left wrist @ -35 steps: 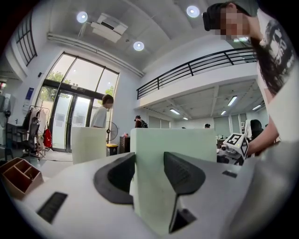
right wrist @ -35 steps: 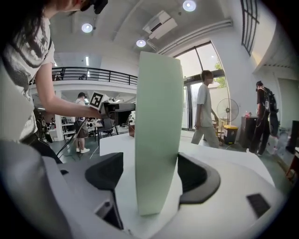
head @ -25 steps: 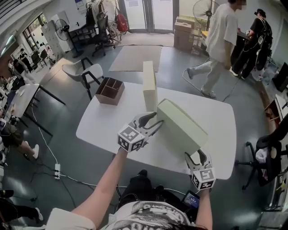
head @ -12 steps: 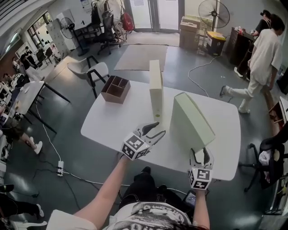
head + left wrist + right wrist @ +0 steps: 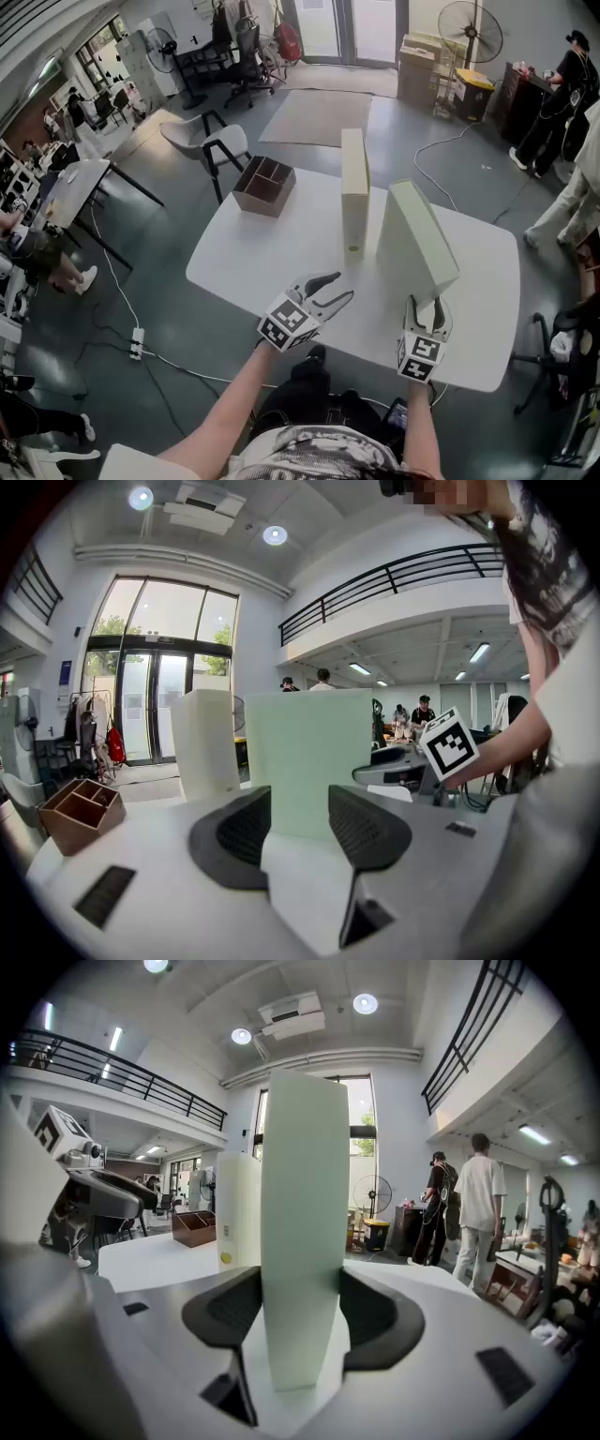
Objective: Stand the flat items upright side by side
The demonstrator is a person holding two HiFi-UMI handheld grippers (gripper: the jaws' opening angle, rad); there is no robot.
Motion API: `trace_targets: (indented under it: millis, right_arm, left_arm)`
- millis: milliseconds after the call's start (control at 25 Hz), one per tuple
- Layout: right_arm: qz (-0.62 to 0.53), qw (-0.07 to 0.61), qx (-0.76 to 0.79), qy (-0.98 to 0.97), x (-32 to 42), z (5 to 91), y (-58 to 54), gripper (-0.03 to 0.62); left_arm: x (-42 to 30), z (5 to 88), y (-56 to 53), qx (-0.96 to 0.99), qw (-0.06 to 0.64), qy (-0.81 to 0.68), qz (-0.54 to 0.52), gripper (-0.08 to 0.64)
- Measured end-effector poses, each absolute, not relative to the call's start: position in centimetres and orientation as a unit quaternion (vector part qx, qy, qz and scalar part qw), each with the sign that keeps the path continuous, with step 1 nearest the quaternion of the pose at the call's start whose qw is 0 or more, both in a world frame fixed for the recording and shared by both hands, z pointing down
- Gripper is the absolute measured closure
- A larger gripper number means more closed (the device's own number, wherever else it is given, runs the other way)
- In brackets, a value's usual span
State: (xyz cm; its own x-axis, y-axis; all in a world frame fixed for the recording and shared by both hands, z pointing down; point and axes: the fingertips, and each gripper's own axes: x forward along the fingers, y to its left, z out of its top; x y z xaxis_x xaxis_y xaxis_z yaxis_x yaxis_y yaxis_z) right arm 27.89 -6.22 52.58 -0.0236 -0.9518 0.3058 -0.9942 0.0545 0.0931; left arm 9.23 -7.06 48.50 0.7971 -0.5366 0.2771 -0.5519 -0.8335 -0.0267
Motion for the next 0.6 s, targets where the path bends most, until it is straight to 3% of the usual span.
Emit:
trace_targets:
  millis: [600]
  right_arm:
    - [0.080, 0.143, 0.720, -0.674, 24.1, 52.7, -15.1, 0.331]
  left_arm:
    - [3.7, 50.0, -13.5, 0.944, 0.044, -0.286, 0.160, 0.374]
